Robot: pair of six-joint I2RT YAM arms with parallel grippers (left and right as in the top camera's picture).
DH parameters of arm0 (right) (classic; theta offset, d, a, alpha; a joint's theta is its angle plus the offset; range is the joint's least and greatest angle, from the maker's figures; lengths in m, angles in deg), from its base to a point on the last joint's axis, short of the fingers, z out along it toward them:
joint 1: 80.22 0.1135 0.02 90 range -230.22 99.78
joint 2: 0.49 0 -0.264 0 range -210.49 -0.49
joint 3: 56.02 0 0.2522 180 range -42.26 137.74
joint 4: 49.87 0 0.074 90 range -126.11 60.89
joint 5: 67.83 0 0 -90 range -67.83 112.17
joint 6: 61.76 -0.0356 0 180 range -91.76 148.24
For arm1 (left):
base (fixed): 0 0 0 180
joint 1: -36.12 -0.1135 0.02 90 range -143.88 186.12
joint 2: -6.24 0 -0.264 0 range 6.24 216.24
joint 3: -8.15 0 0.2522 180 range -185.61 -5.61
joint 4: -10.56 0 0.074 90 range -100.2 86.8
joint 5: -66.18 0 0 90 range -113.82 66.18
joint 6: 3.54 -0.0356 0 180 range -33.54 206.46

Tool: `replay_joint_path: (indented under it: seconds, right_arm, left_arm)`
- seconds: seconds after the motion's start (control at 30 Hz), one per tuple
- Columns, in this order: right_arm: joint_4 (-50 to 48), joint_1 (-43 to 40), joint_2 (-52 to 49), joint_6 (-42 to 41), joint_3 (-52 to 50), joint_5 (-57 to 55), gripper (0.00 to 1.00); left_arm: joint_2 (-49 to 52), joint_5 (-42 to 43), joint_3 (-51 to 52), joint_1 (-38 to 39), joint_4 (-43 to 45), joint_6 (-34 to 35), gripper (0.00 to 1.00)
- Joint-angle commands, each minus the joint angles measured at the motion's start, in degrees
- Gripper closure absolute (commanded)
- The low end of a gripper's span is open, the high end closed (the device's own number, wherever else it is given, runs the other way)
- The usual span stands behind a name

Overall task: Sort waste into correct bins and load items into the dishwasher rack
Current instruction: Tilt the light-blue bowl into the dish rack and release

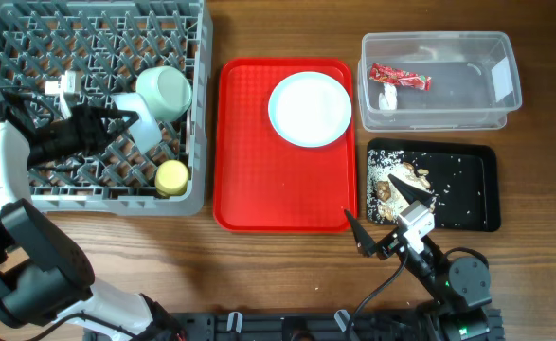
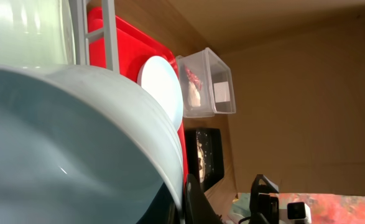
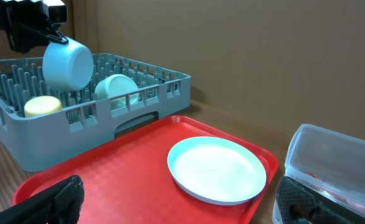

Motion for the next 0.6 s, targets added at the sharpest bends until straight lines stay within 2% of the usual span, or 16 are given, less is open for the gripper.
replay_joint_path:
  seconds: [0.0, 0.43, 0.57]
  right_arm:
    - [-0.1, -0.1, 0.0, -0.7, -0.1, -0.4, 0.0]
    - [-0.1, -0.1, 0.0, -0.7, -0.1, -0.4, 0.0]
    - [-0.1, -0.1, 0.0, -0.7, -0.1, -0.4, 0.0]
  left_arm:
    - [0.1, -0.2, 0.4, -0.2, -0.5, -1.7, 0.96]
    - [0.1, 1.9, 0.4, 0.9, -2.5, -1.8, 0.96]
    - [0.1, 1.9, 0.4, 3.1, -2.4, -4.3, 0.96]
